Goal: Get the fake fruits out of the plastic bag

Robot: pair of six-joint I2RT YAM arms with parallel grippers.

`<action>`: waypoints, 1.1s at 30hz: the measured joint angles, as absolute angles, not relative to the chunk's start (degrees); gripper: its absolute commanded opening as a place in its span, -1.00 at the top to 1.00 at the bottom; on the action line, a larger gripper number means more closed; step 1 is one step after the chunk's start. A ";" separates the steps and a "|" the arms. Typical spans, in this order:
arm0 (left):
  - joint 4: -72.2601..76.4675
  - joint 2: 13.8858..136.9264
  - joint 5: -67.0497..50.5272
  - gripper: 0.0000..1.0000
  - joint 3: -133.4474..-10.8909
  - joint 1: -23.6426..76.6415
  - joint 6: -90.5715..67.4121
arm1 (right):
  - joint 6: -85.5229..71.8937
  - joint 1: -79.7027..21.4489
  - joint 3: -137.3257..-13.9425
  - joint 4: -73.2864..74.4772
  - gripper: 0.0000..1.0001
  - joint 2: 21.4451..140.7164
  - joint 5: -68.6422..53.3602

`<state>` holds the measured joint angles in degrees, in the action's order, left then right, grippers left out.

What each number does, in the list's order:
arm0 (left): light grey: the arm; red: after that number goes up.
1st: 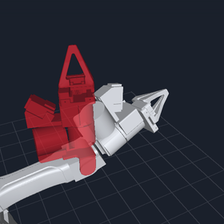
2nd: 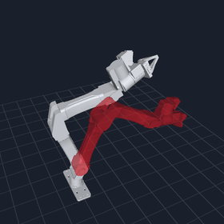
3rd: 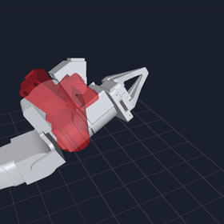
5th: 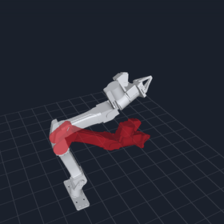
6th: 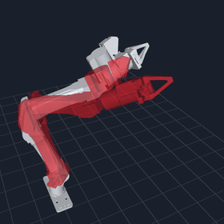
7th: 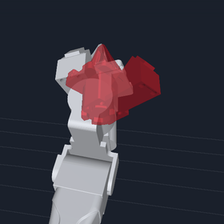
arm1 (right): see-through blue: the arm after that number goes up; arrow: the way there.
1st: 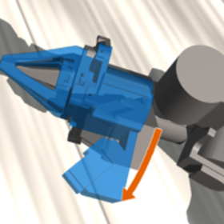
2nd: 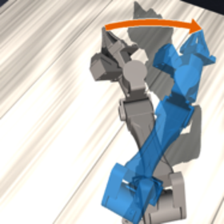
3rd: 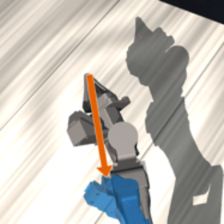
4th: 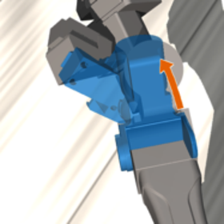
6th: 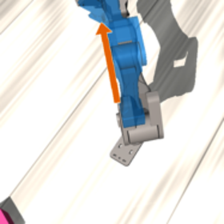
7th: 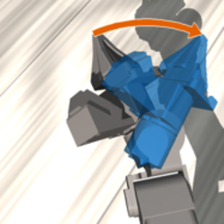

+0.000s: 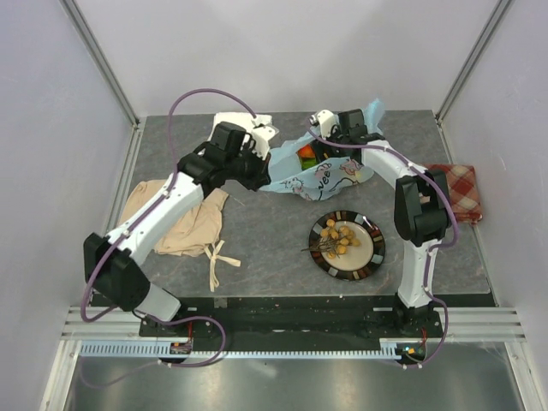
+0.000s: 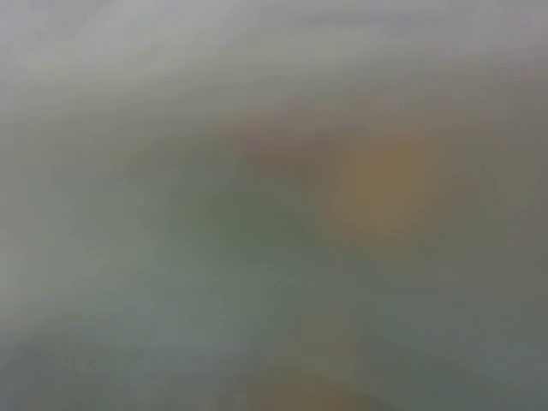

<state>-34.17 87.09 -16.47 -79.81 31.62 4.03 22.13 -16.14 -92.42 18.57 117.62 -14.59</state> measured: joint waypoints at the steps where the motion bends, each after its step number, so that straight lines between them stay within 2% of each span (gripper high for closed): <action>1: -34.22 85.82 -16.93 0.97 -80.03 31.57 4.43 | 22.57 -15.92 -92.40 19.22 -0.52 117.64 -14.76; 7: -34.65 84.55 -19.81 0.97 -80.49 31.59 5.87 | 24.86 -15.44 -92.12 21.21 -0.62 118.17 -17.54; 16: -35.20 92.47 -20.53 0.97 -79.15 31.57 5.91 | 28.95 -16.58 -89.43 22.13 -0.56 120.38 -20.78; 17: -35.29 93.45 -20.67 0.97 -79.18 31.57 5.91 | 29.21 -16.78 -89.17 22.04 -0.51 120.66 -20.78; 19: -35.66 94.87 -20.97 0.97 -79.18 31.57 5.91 | 29.30 -17.10 -88.29 21.17 -0.28 121.05 -20.75; 20: -35.73 95.29 -21.04 0.97 -79.18 31.57 5.91 | 29.34 -17.19 -87.77 20.67 -0.16 121.08 -20.71; 21: -35.83 95.68 -21.06 0.97 -79.18 31.57 5.91 | 29.26 -17.37 -86.96 19.68 0.08 121.08 -20.75; 24: -35.92 95.96 -21.02 0.97 -79.18 31.57 5.91 | 29.10 -17.50 -85.80 17.45 0.42 121.05 -20.64; 27: -35.92 95.96 -20.88 0.97 -79.18 31.57 5.91 | 28.67 -17.32 -84.36 15.66 0.57 119.70 -20.43; 33: -35.88 95.96 -19.55 0.97 -79.18 31.57 5.89 | 27.64 -16.67 -80.55 15.97 0.69 108.14 -20.95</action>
<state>-35.88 95.96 -19.55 -79.18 31.57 5.89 27.64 -16.67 -80.55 15.97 108.14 -20.95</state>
